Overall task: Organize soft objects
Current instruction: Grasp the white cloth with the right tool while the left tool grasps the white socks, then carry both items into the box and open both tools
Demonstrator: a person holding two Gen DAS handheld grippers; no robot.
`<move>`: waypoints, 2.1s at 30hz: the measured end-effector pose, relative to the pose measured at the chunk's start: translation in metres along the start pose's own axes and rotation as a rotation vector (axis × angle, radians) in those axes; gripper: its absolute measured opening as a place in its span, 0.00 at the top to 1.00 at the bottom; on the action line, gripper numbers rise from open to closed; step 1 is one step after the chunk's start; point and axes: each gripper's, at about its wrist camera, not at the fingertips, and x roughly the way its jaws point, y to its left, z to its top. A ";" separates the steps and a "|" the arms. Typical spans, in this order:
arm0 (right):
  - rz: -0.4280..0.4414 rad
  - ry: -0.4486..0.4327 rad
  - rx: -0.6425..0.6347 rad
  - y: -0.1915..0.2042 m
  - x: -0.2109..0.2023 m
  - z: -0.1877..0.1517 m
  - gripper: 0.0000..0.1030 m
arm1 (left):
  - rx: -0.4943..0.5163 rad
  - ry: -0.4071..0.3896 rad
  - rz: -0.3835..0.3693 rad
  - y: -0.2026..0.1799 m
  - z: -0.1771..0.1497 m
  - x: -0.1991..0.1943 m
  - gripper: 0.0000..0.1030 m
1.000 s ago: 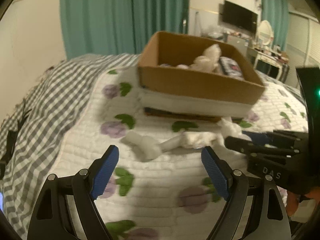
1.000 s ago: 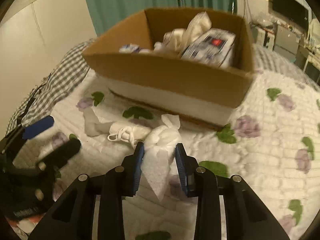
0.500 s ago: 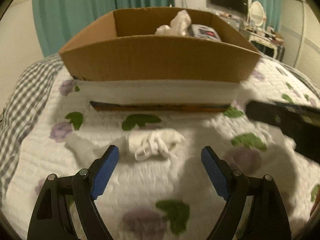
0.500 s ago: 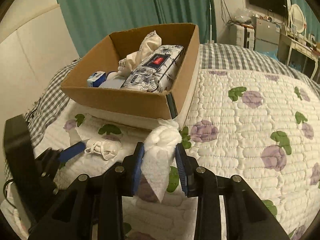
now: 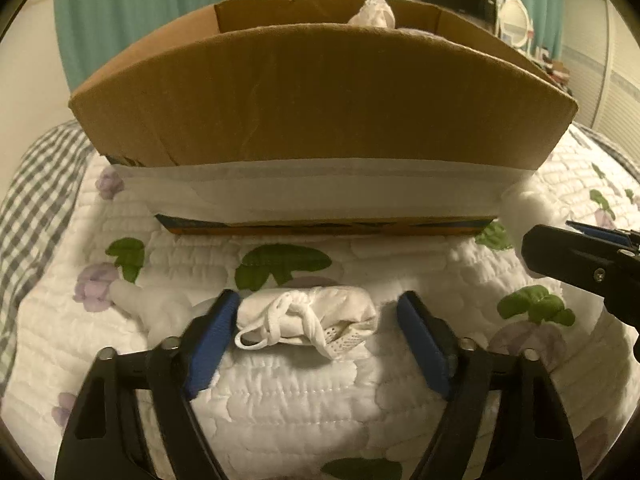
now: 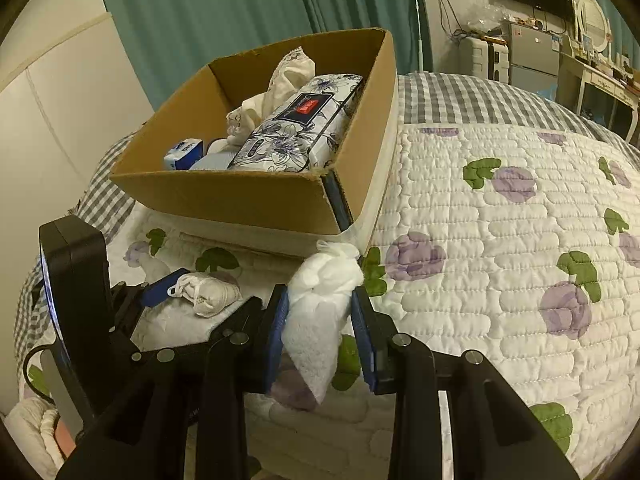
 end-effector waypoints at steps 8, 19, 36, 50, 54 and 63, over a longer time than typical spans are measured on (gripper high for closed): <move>-0.018 -0.013 -0.034 0.006 -0.014 -0.005 0.69 | 0.010 -0.035 -0.037 0.015 -0.006 -0.023 0.46; -0.006 -0.113 -0.111 0.039 -0.089 0.004 0.70 | -0.020 -0.147 -0.096 0.047 -0.001 -0.113 0.46; 0.027 -0.312 -0.273 0.085 -0.185 0.085 0.70 | 0.025 -0.360 -0.140 0.047 0.086 -0.205 0.46; 0.030 -0.265 -0.283 0.068 -0.078 0.161 0.70 | 0.069 -0.318 -0.121 0.055 0.157 -0.112 0.46; 0.025 -0.230 -0.265 0.051 -0.038 0.175 0.70 | 0.083 -0.259 -0.080 0.053 0.170 -0.059 0.46; 0.114 -0.168 -0.219 0.036 0.037 0.189 0.69 | 0.105 -0.192 -0.030 0.056 0.160 0.009 0.44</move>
